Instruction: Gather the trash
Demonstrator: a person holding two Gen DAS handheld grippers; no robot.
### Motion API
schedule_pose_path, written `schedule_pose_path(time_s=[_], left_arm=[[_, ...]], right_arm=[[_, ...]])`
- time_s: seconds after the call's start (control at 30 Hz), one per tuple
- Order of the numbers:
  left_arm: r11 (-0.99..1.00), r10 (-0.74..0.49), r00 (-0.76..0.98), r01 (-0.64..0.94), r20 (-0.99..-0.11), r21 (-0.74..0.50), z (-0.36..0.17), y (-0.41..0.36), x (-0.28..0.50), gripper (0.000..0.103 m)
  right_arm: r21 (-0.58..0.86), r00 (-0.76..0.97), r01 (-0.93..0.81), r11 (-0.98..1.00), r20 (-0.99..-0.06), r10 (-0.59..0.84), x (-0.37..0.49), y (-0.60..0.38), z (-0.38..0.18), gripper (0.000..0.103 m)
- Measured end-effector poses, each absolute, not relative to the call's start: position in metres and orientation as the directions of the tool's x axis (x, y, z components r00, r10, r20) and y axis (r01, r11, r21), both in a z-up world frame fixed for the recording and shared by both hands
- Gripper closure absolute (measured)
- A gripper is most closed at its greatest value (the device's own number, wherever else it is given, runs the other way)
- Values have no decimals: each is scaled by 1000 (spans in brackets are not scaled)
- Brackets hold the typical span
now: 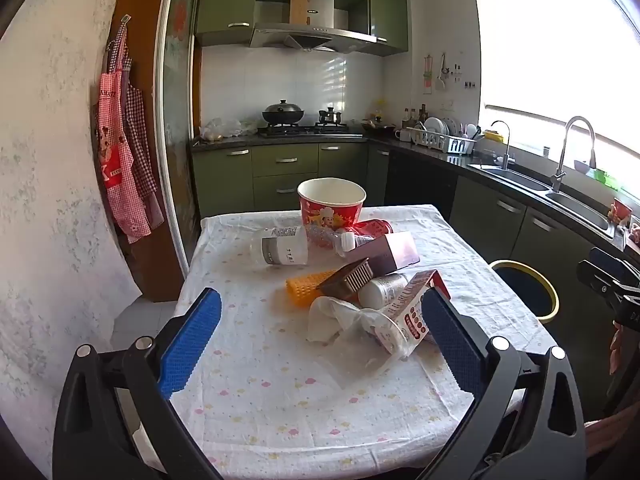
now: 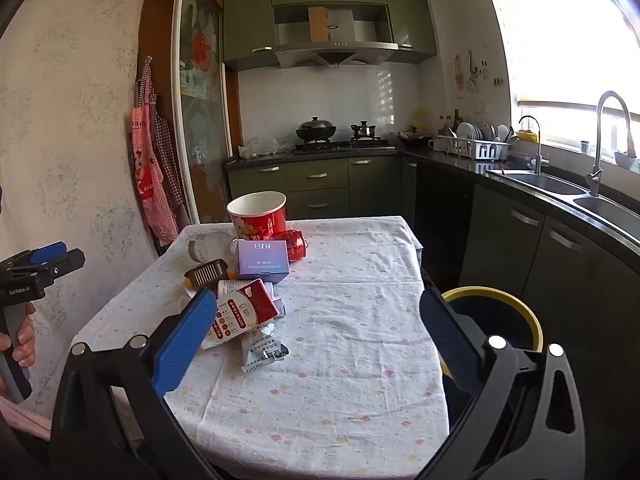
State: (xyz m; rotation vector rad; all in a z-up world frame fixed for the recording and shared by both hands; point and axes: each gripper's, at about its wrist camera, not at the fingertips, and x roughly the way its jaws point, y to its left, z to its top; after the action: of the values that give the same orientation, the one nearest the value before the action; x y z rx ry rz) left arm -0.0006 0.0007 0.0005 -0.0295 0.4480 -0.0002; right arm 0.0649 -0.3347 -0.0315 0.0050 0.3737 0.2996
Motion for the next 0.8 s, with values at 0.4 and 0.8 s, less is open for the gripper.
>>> schedule_pose_path(time_s=[0.4,0.8], left_arm=[[1000,-16,898,5,-440,-26,-4,-2,-2,4],[999,-31,886,21,-462,-28,-4,0,2,4]], right_arm=[[63,890,-282,958,-355,285,63,-336,-28,6],[63,888,-275,959,-366,279,70,-334,-40,6]])
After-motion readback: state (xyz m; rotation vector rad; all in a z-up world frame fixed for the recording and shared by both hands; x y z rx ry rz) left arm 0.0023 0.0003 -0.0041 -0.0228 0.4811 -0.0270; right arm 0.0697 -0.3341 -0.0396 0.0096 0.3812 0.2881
